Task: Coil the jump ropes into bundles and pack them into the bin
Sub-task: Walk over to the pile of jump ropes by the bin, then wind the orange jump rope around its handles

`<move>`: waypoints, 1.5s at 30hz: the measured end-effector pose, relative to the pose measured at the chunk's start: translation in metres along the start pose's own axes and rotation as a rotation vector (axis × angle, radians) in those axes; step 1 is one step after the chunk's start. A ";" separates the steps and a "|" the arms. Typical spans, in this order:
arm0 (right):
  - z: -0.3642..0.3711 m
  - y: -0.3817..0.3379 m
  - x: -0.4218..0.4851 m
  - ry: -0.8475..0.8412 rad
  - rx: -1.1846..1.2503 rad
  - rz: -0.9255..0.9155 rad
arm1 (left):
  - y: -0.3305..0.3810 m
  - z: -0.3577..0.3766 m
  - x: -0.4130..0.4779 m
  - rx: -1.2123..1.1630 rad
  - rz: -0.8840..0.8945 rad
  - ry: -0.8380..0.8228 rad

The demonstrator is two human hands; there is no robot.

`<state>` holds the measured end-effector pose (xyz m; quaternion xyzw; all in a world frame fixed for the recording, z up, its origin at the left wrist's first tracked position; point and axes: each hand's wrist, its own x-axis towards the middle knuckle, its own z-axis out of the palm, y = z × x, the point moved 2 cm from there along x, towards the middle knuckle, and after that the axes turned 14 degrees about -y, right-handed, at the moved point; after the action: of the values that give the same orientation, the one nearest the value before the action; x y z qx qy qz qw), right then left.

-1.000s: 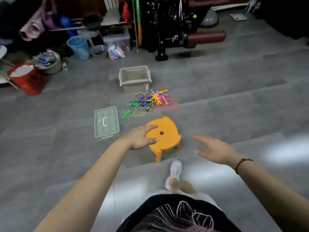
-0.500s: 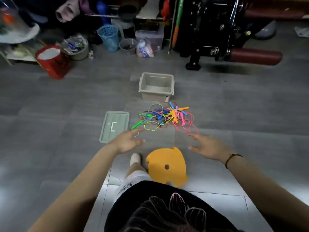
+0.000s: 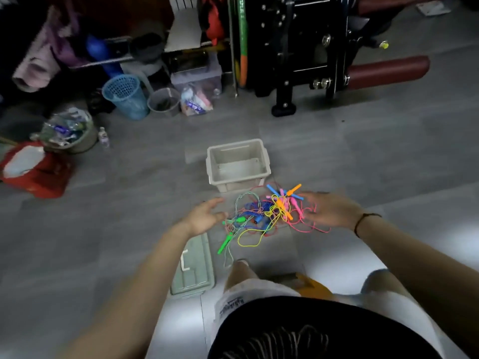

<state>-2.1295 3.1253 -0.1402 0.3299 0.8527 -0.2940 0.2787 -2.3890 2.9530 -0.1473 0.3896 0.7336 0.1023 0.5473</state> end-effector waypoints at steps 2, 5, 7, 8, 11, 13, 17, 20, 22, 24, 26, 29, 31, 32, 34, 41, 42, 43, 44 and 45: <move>-0.016 0.005 0.024 0.030 -0.020 -0.006 | 0.005 -0.023 0.031 -0.036 0.040 0.024; -0.028 0.023 0.066 -0.020 -0.114 -0.033 | 0.008 -0.037 0.087 -0.034 0.073 0.039; -0.031 0.040 0.101 -0.074 -0.160 -0.022 | 0.012 -0.031 0.126 -0.037 0.082 0.046; -0.029 0.048 0.121 -0.090 -0.177 -0.019 | 0.011 -0.023 0.146 -0.029 0.087 0.049; -0.006 0.078 0.188 -0.103 -0.208 -0.070 | 0.003 0.009 0.210 0.050 0.074 0.068; 0.020 0.099 0.230 -0.120 -0.220 -0.131 | -0.008 0.039 0.258 0.083 0.071 0.048; 0.075 0.148 0.292 -0.098 -0.120 -0.183 | -0.039 0.102 0.336 -0.082 0.112 0.030; 0.117 0.187 0.328 -0.004 -0.001 -0.201 | -0.072 0.137 0.385 -0.248 0.172 0.074; 0.137 0.210 0.348 0.066 0.135 -0.213 | -0.084 0.147 0.405 -0.401 0.195 0.201; 0.142 0.233 0.364 0.231 0.282 -0.181 | -0.094 0.155 0.420 -0.580 0.258 0.356; 0.142 0.244 0.365 0.352 0.289 -0.198 | -0.092 0.159 0.424 -0.596 0.337 0.459; 0.156 0.249 0.353 0.309 0.146 -0.221 | -0.096 0.186 0.435 -0.488 0.358 0.390; 0.158 0.249 0.339 0.262 0.125 -0.195 | -0.099 0.201 0.433 -0.469 0.332 0.348; 0.161 0.250 0.332 0.254 0.109 -0.194 | -0.101 0.210 0.429 -0.438 0.323 0.323; 0.166 0.247 0.316 0.224 0.042 -0.222 | -0.104 0.224 0.423 -0.304 0.291 0.231; 0.165 0.234 0.322 0.131 -0.150 -0.182 | -0.081 0.237 0.450 -0.157 0.191 0.136; 0.163 0.234 0.325 0.129 -0.174 -0.191 | -0.082 0.240 0.457 -0.127 0.170 0.115; 0.162 0.235 0.326 0.125 -0.189 -0.203 | -0.083 0.244 0.466 -0.098 0.155 0.095; 0.160 0.237 0.328 0.116 -0.197 -0.209 | -0.085 0.246 0.474 -0.077 0.144 0.071; 0.160 0.240 0.329 0.100 -0.194 -0.210 | -0.086 0.248 0.481 -0.065 0.133 0.053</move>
<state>-2.1166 3.2937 -0.5443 0.2246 0.9198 -0.2209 0.2341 -2.2562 3.1552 -0.6385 0.4168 0.7167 0.1724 0.5318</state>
